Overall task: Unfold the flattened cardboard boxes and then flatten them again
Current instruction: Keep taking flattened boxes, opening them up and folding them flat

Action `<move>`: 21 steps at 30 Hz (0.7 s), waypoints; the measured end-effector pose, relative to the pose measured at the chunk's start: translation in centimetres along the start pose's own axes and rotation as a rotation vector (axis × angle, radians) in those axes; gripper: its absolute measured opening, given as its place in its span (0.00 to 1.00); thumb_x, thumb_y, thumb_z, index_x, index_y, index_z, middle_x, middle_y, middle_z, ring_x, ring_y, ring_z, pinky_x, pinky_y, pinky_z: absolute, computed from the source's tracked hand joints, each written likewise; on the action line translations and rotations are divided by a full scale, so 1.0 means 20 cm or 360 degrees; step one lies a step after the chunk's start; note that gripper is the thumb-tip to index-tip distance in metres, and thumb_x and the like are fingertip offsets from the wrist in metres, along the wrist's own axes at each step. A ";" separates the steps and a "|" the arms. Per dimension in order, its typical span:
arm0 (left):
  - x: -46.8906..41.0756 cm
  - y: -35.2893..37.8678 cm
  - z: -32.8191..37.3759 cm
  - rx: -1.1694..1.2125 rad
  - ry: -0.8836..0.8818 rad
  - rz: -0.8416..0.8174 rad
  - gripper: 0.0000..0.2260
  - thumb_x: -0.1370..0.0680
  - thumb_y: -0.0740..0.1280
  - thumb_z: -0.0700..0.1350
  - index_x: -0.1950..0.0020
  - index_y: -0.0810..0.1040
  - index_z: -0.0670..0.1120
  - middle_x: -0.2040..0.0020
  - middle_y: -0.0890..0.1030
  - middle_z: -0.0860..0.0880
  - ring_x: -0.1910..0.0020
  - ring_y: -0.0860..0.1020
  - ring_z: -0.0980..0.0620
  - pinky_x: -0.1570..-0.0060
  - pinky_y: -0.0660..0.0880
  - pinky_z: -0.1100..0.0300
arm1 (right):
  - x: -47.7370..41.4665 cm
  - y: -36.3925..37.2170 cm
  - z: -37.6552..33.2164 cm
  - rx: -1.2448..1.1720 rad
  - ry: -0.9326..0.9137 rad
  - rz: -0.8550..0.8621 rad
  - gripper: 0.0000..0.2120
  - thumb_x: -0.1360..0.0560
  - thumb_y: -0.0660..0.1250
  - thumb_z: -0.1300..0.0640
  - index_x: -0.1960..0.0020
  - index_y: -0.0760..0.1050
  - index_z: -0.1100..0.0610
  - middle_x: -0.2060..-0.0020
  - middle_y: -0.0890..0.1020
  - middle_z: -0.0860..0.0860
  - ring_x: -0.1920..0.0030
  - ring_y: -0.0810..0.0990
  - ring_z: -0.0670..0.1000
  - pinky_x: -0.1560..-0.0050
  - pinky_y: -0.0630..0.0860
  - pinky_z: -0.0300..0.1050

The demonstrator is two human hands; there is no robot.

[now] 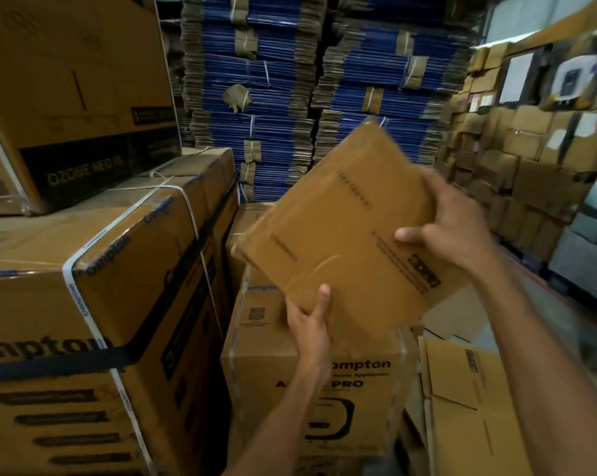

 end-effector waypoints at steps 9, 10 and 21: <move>0.20 -0.19 -0.55 0.0096 -0.1188 0.0100 0.43 0.29 0.80 0.56 0.22 0.66 0.40 0.27 0.72 0.35 0.31 0.76 0.39 0.35 0.76 0.54 | 0.09 0.52 -0.09 0.0791 -0.0590 -0.0319 0.42 0.28 0.75 0.52 0.22 0.57 0.33 0.26 0.68 0.49 0.27 0.65 0.52 0.26 0.60 0.54; 0.20 -0.21 -0.59 0.0076 -0.1300 0.0102 0.31 0.23 0.75 0.51 0.27 0.71 0.36 0.33 0.77 0.32 0.39 0.80 0.40 0.41 0.79 0.56 | 0.11 0.58 -0.08 0.0840 -0.0629 -0.0337 0.42 0.27 0.75 0.53 0.22 0.57 0.34 0.26 0.68 0.50 0.27 0.65 0.53 0.26 0.59 0.54; -0.05 -0.06 0.26 -0.1587 0.0181 -0.0347 0.06 0.19 0.70 0.45 0.53 0.86 0.50 0.60 0.85 0.57 0.59 0.82 0.63 0.57 0.79 0.67 | 0.20 0.67 0.06 0.0876 -0.0696 -0.0214 0.43 0.32 0.78 0.55 0.22 0.64 0.43 0.25 0.70 0.53 0.26 0.66 0.58 0.26 0.61 0.58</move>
Point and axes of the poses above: each hand's wrist, its own x-axis away from the middle knuckle, its own y-axis out of the palm, z = x × y, the point moved 4 cm from there along -x, towards the middle knuckle
